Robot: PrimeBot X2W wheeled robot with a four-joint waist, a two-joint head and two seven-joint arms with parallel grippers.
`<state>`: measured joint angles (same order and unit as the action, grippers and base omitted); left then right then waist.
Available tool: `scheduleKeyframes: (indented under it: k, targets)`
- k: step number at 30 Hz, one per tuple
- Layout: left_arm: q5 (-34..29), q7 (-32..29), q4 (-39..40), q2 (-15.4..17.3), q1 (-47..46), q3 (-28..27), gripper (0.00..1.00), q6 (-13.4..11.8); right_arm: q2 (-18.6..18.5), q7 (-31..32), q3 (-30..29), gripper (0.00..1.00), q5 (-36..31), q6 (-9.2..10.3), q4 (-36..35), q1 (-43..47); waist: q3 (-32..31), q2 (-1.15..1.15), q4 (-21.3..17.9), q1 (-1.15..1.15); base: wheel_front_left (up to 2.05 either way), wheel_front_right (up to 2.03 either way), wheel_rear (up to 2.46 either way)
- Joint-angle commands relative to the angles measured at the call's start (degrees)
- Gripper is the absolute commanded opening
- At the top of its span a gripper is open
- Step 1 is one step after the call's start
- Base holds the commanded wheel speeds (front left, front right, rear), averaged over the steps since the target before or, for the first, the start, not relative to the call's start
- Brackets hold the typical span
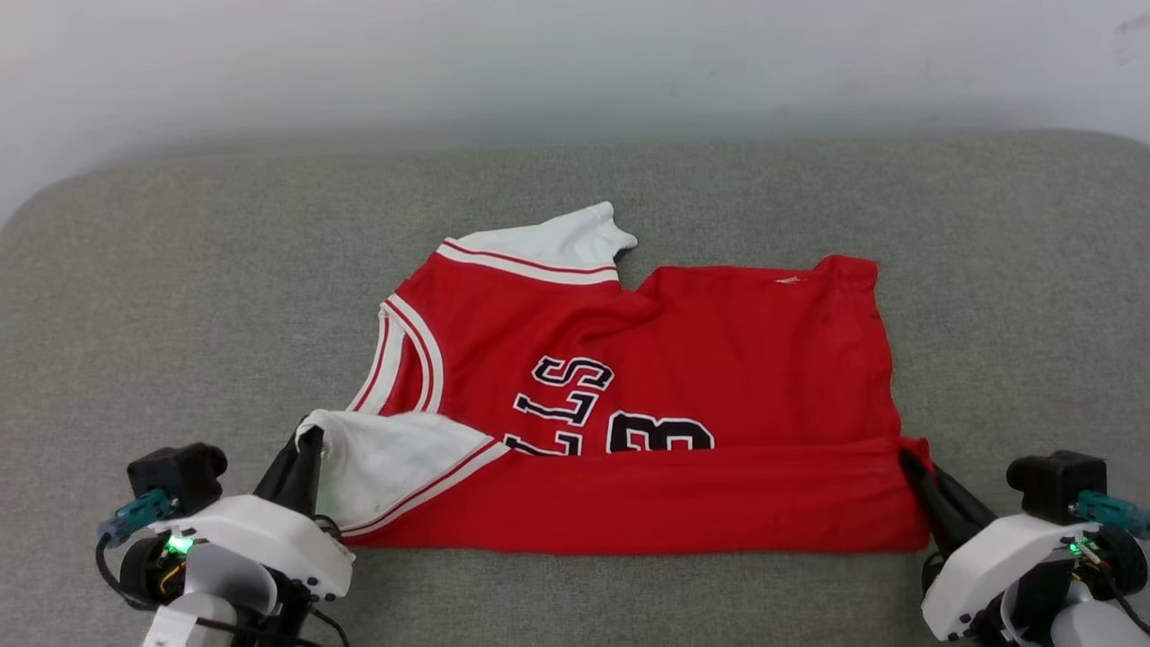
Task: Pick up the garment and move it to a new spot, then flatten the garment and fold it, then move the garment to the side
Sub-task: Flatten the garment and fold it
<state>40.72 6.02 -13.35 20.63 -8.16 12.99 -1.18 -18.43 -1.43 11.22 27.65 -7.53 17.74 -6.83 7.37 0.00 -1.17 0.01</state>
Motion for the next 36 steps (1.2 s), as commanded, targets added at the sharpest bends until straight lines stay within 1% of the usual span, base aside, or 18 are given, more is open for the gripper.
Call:
scheduleKeyframes:
  k: [1,4,6,8,9,10,11,12,16,19,21,25,29,36]
  targets:
    - [-0.12,0.35,-1.14,-0.31,-0.98,0.19,0.00,0.45,0.21,0.22,0.32,0.00,-0.02,0.08,0.56,-0.94,1.61,0.00,-0.25,-0.01,0.00,0.00,0.00]
    - [0.27,-0.17,-5.60,-1.19,-3.60,1.22,0.00,1.99,0.18,-0.13,1.11,0.00,0.01,0.08,2.92,-2.47,3.04,0.00,-0.35,-0.01,0.00,0.00,0.00]
    - [0.98,-1.55,-10.00,-1.98,-5.65,2.34,0.00,3.35,0.59,-0.46,2.25,0.00,0.25,0.07,5.75,-3.44,3.95,0.00,-0.46,-0.01,0.00,0.00,0.00]
    - [1.62,-2.64,-12.63,-2.40,-6.85,2.94,0.00,4.31,1.01,-1.01,2.94,0.01,0.64,0.07,7.73,-4.14,4.26,0.00,-0.54,-0.01,0.00,0.00,0.00]
    - [1.82,-3.01,-13.72,-2.51,-7.35,3.17,0.00,4.76,1.08,-1.32,3.28,0.21,0.78,0.07,8.68,-4.43,4.31,0.00,-0.58,-0.01,0.00,0.00,0.00]
    - [2.03,-3.41,-14.77,-2.63,-7.72,3.37,0.14,5.01,1.14,-1.85,3.61,0.43,0.95,0.07,9.51,-4.67,4.28,0.00,-0.60,-0.01,0.00,0.00,0.00]
    - [2.20,-3.40,-15.51,-2.72,-8.06,3.46,0.42,5.25,1.31,-2.58,3.90,0.95,1.20,0.07,10.00,-4.94,4.17,0.00,-0.60,-0.01,0.00,0.00,0.00]
    - [2.34,-3.09,-16.31,-2.65,-8.35,3.30,1.00,5.26,1.47,-3.67,4.17,1.00,1.27,0.07,10.24,-5.32,3.90,0.00,-0.66,-0.01,0.00,0.00,0.00]
    - [2.39,-1.98,-18.30,-2.04,-8.57,2.50,1.00,4.74,1.53,-8.17,4.46,1.00,1.40,0.07,10.19,-5.85,1.87,0.00,-0.89,-0.01,0.00,0.00,0.00]
    - [2.29,-1.79,-18.73,-1.01,-7.33,1.85,1.00,3.76,1.59,-10.28,4.04,1.00,0.72,0.07,9.29,-4.88,-0.39,0.00,-1.04,-0.01,0.00,0.00,0.00]
    - [2.50,-2.28,-18.01,-0.38,-6.29,1.54,1.00,2.93,1.88,-11.00,3.31,1.00,-0.01,0.07,8.23,-3.82,-1.91,0.00,-1.12,-0.01,0.00,0.00,0.00]
    - [2.62,-4.66,-15.08,2.31,-4.67,0.68,1.00,1.07,2.84,-11.36,1.09,1.00,-1.83,0.07,4.89,-1.35,-4.07,0.00,-1.27,-0.01,0.00,0.00,0.00]
    - [3.43,-10.41,-10.26,5.46,-3.50,0.52,1.00,-0.15,4.15,-10.10,-0.92,1.00,-3.68,0.07,1.53,0.90,-5.10,0.00,-1.43,-0.01,0.00,0.00,0.00]
    - [7.49,-28.51,-0.30,11.80,-2.26,2.13,1.00,-0.93,6.03,-7.31,-3.47,1.00,-5.83,0.07,-4.28,3.42,-4.30,0.00,-2.02,-0.01,0.00,0.00,0.00]
